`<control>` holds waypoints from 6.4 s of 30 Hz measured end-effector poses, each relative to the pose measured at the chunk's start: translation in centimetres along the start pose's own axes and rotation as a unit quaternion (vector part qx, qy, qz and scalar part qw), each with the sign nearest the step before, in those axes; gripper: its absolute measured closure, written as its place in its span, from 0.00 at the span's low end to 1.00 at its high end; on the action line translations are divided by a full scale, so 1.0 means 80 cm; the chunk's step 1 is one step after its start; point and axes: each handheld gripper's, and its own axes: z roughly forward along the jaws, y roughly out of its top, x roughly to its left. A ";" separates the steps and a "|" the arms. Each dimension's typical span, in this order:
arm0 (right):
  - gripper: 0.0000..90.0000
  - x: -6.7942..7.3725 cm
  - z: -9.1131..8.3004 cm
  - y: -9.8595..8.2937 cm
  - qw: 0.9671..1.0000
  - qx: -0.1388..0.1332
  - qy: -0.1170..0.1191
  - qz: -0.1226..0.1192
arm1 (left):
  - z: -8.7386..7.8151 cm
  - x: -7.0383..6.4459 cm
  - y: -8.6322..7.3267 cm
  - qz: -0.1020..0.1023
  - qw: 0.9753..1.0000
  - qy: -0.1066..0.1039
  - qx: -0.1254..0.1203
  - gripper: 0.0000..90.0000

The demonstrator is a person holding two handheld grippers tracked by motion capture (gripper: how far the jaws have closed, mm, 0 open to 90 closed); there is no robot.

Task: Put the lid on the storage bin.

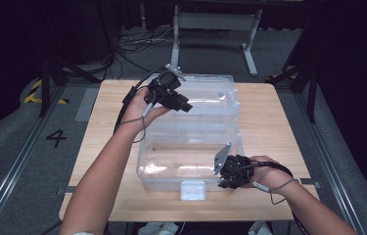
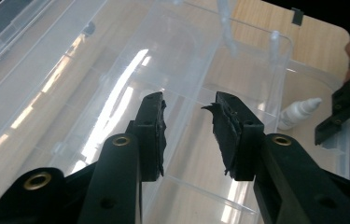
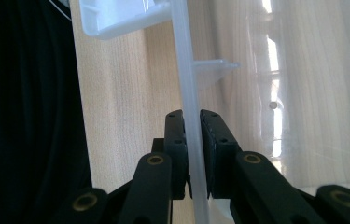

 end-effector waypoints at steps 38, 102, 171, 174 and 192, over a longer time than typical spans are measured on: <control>0.90 -0.002 0.001 -0.003 1.000 -0.010 0.004 0.004 | 0.017 -0.008 0.004 0.043 0.996 -0.028 0.073 0.94; 0.84 0.019 -0.018 -0.004 0.998 -0.031 -0.057 -0.017 | 0.008 -0.120 -0.019 0.123 0.979 -0.050 0.153 0.97; 1.00 -0.040 -0.137 -0.095 0.865 -0.417 -0.214 0.179 | 0.012 -0.143 -0.036 0.118 0.980 -0.030 0.157 0.96; 1.00 -0.039 -0.134 -0.098 0.858 -0.430 -0.211 0.183 | 0.012 -0.142 -0.039 0.117 0.980 -0.034 0.154 0.96; 1.00 -0.040 -0.129 -0.100 0.859 -0.428 -0.208 0.190 | -0.018 -0.140 -0.055 0.096 0.990 -0.048 0.093 0.93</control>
